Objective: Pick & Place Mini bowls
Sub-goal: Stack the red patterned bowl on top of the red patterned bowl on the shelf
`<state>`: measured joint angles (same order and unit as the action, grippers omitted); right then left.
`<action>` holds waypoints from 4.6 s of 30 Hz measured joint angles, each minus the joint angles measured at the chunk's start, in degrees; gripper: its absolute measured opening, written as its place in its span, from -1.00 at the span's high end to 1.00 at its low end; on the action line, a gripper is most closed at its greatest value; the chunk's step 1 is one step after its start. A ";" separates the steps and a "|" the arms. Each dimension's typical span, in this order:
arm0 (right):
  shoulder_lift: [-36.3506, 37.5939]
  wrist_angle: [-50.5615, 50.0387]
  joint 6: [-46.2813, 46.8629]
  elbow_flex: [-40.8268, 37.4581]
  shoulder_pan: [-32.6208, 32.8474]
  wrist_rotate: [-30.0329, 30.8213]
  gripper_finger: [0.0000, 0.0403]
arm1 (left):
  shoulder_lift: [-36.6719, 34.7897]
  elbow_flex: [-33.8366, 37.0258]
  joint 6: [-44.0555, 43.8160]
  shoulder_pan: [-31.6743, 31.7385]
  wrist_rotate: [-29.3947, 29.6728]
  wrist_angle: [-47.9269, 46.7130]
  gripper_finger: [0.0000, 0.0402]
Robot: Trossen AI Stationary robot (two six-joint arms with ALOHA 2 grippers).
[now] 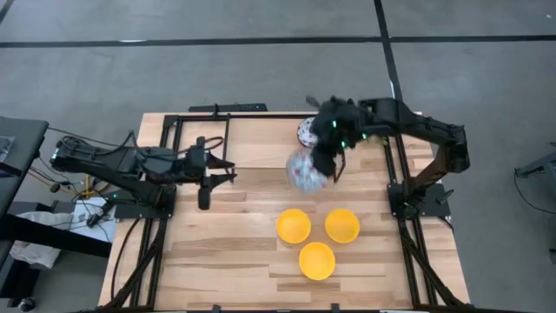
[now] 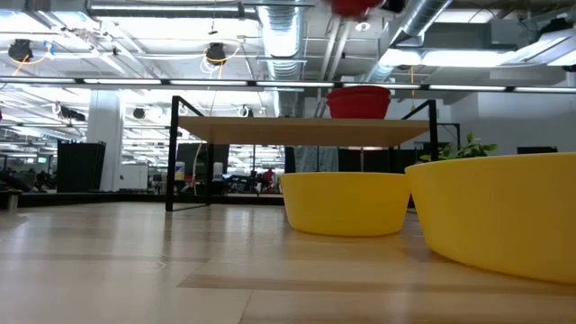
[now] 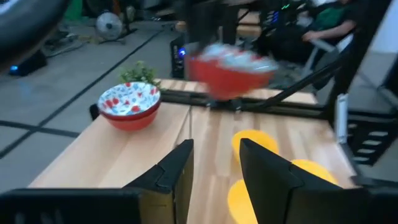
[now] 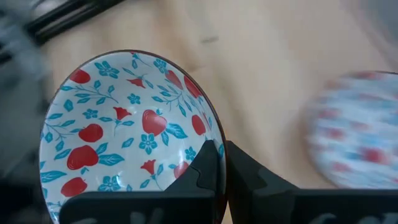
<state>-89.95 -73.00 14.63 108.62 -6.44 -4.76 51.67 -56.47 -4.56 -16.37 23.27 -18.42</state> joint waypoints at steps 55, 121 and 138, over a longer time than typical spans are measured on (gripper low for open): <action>-7.76 -3.52 0.81 -4.90 -29.55 -4.06 0.97 | -7.36 0.00 3.65 7.53 -2.76 0.42 0.40; -7.76 -5.41 0.22 -4.92 -28.04 -2.35 0.47 | -7.36 0.00 4.26 7.51 -2.76 0.20 0.40; -7.55 -6.27 -1.02 -4.92 -28.04 -1.15 0.19 | -7.36 0.00 4.11 7.53 -2.76 -0.06 0.40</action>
<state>-97.49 -79.26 13.61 103.70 -34.48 -5.91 44.31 -56.47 -0.45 -8.84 20.51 -18.48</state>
